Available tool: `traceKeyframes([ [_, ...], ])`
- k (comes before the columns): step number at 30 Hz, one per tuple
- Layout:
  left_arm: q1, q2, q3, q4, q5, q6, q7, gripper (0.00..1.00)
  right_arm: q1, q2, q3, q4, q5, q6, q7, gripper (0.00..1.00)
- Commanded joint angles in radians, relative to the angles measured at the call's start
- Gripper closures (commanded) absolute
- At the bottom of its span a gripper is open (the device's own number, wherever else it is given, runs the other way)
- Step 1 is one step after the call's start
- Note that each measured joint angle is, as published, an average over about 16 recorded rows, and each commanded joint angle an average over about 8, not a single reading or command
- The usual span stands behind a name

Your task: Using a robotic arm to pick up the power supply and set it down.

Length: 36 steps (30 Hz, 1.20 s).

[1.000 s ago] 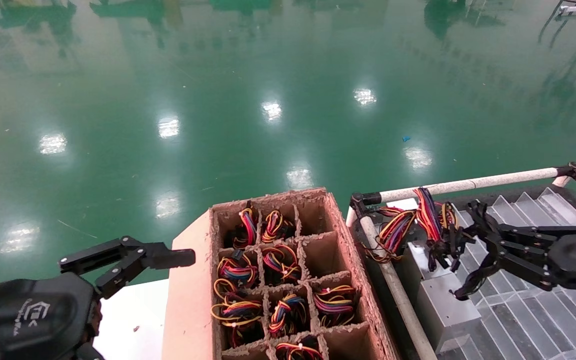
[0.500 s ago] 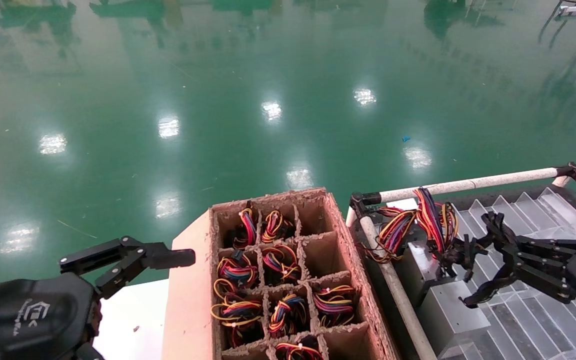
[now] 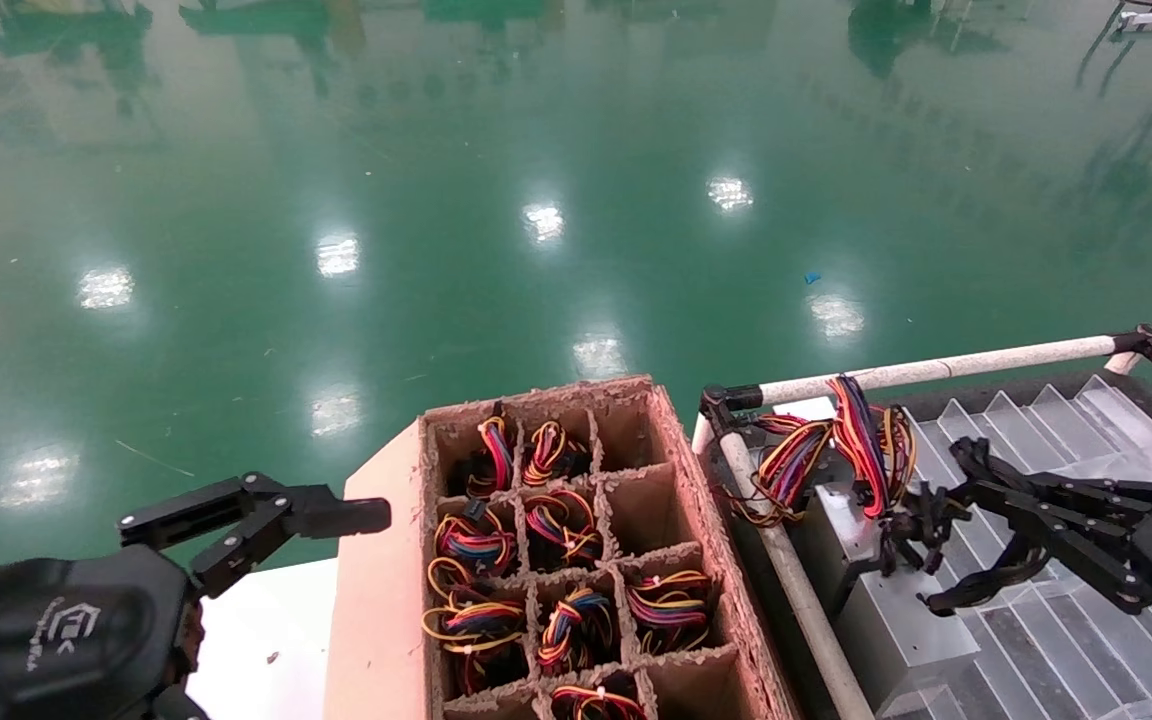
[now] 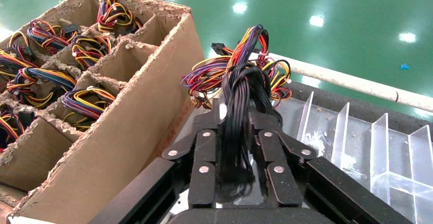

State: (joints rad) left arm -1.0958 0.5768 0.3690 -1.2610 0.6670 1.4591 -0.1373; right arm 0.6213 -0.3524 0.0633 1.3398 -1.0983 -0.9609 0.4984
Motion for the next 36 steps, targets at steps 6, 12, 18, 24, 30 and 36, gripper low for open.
traceKeyframes([
  [6,0.0,0.0,0.0,0.0,0.0,0.0,0.0,0.0,0.003,0.0,-0.001,0.0,-0.001,-0.001,0.0,0.0],
  [12,0.0,0.0,0.0,0.0,0.0,0.0,0.0,0.0,0.004,0.0,-0.002,-0.001,-0.002,-0.003,0.0,0.0],
  [18,0.0,0.0,0.0,0.0,0.0,0.0,0.0,0.0,0.009,-0.001,-0.002,-0.004,0.0,-0.007,-0.004,0.0],
  [24,0.0,0.0,0.0,0.0,0.0,0.0,0.0,0.0,0.034,-0.003,-0.001,-0.002,0.008,-0.016,-0.012,0.0],
  [30,0.0,0.0,0.0,0.0,0.0,0.0,0.0,0.0,0.072,-0.004,0.007,0.003,0.024,-0.018,-0.017,0.0],
  [36,0.0,0.0,0.0,0.0,0.0,0.0,0.0,0.0,0.099,-0.015,0.008,0.006,0.042,-0.025,-0.031,0.0],
])
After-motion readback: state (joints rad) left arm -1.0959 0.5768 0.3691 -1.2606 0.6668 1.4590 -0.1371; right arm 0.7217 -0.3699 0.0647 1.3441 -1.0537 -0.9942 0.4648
